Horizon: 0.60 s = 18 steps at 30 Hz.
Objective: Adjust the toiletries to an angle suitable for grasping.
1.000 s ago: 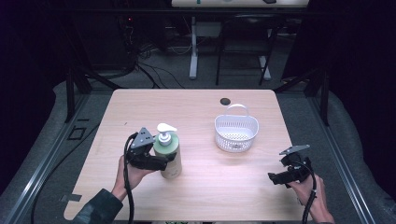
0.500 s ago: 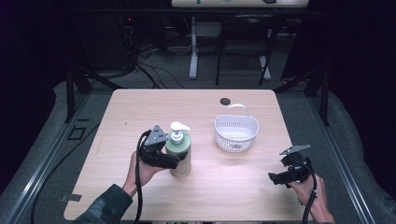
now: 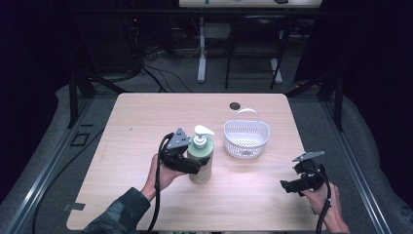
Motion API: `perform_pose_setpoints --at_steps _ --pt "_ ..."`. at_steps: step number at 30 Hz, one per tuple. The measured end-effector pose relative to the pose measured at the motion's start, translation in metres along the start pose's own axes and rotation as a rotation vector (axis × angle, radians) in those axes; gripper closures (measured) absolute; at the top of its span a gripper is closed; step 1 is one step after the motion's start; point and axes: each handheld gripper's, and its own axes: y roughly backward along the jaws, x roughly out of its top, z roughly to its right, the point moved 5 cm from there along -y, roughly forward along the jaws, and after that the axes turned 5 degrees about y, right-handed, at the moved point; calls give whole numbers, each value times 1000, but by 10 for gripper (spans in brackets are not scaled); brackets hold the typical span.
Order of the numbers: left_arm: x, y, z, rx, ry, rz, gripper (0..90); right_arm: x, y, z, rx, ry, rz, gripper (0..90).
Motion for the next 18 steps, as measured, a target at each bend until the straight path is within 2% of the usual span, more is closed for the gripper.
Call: perform_pose_setpoints --at_steps 11,18 --pt "8 -18 6 -36 -16 18 124 0 0 0 2 1 2 19" --pt "11 -27 9 -59 -10 36 124 0 0 0 3 0 -1 19"
